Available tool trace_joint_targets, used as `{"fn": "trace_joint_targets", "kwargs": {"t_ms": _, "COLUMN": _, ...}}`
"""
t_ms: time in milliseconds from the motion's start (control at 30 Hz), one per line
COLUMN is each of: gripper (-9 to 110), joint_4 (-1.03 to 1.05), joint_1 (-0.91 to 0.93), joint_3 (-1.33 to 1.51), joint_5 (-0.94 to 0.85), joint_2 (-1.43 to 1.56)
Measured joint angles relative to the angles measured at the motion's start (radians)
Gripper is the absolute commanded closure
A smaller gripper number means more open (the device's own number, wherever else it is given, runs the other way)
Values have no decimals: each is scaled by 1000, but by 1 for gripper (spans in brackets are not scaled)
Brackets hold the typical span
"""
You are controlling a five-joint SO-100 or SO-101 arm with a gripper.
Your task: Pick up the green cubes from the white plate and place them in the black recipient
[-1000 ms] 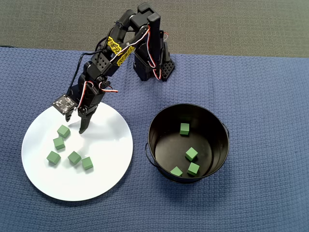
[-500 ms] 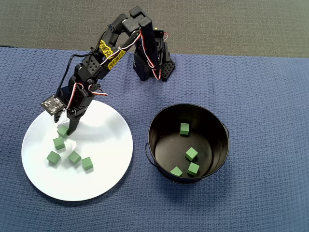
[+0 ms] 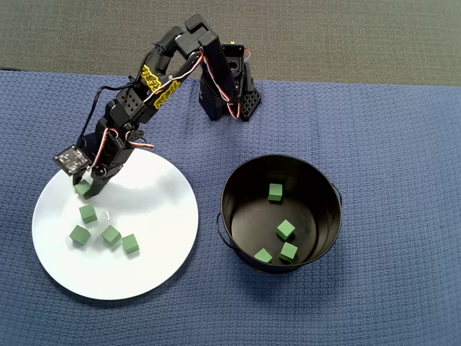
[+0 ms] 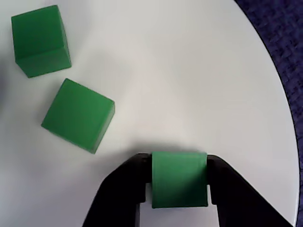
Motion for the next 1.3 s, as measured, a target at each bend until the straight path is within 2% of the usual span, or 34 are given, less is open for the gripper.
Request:
{"fn": "trace_joint_targets", "kwargs": {"t_ms": 233, "gripper": 101, "joint_4": -91, "joint_1": -5, "joint_3": 60, "joint_5": 64, "joint_2": 9}}
{"fn": "trace_joint_targets", "kwargs": {"t_ms": 367, "gripper": 101, "joint_4": -51, "joint_1": -35, "joint_3": 129, "joint_5": 195, "joint_2": 100}}
{"fn": "trace_joint_targets", "kwargs": {"t_ms": 467, "gripper": 101, "joint_4": 92, "joint_1": -71, "joint_3": 183, "joint_5": 296, "joint_2": 253}}
{"fn": "trace_joint_targets", "kwargs": {"t_ms": 733, "gripper": 101, "joint_4": 630, "joint_1": -189, "joint_3": 204, "joint_5": 503, "joint_2": 710}}
{"fn": "trace_joint_targets", "kwargs": {"t_ms": 867, "gripper": 101, "joint_4": 819, "joint_1": -261, "joint_3": 175, "joint_5": 612, "joint_2": 884}}
{"fn": "trace_joint_targets", "kwargs": {"t_ms": 1067, "gripper": 102, "joint_4": 1003, "joint_1": -476, "joint_3": 55, "joint_5": 854, "joint_2": 1015}}
{"fn": "trace_joint_targets", "kwargs": {"t_ms": 1300, "gripper": 102, "joint_4": 976, "joint_1": -830, "joint_3": -6, "joint_5": 1204, "joint_2": 985}}
